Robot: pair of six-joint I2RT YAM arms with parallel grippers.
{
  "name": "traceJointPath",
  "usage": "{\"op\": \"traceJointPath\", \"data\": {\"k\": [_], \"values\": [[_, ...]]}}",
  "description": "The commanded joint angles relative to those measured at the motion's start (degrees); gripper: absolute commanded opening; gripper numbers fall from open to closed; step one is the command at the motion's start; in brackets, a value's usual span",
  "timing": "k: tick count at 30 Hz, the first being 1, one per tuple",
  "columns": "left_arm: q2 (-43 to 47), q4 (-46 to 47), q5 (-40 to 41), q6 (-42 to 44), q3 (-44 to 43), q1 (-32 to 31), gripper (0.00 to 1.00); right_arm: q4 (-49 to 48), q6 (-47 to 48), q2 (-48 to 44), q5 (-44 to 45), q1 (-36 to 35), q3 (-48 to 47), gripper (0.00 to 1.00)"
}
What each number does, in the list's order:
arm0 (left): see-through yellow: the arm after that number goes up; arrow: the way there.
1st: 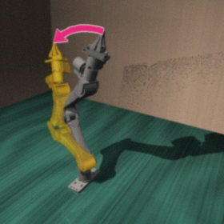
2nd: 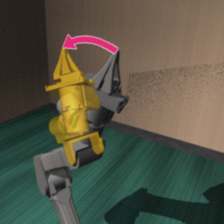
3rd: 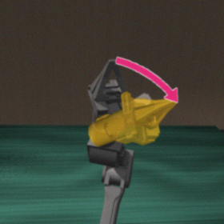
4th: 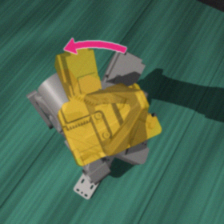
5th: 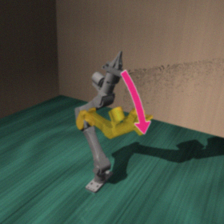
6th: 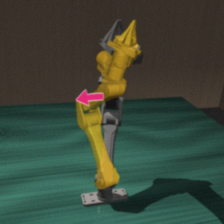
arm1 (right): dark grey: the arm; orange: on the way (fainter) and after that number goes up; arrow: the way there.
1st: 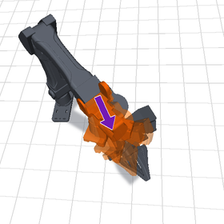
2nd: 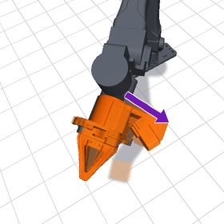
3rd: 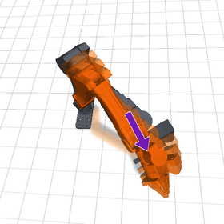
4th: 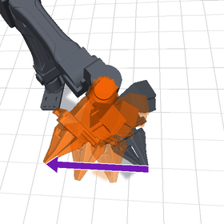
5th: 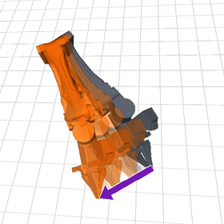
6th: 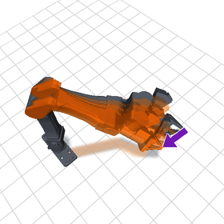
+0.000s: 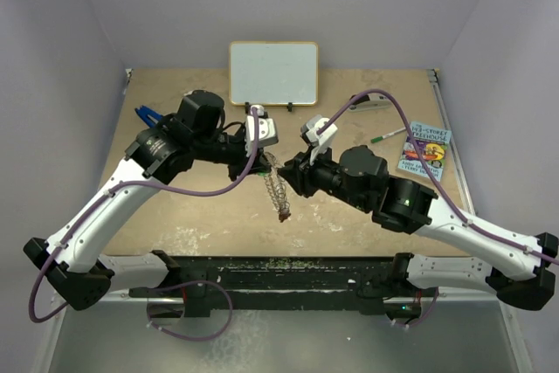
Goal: Put the keys on the keyring
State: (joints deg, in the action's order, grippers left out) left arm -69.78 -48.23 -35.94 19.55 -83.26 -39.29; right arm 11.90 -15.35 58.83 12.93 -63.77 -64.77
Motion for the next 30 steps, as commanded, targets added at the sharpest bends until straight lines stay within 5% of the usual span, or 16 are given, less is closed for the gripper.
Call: {"op": "traceJointPath", "data": {"k": [1,30], "values": [[-0.43,0.27,-2.72,0.87,-3.31,0.15,0.04,-0.91,4.34,-0.6,1.45,-0.22,-3.57,0.3],[-1.58,-2.12,-1.92,3.43,-5.73,0.17,0.04,2.25,5.52,2.24,-4.37,-0.52,-6.44,0.29]]}}
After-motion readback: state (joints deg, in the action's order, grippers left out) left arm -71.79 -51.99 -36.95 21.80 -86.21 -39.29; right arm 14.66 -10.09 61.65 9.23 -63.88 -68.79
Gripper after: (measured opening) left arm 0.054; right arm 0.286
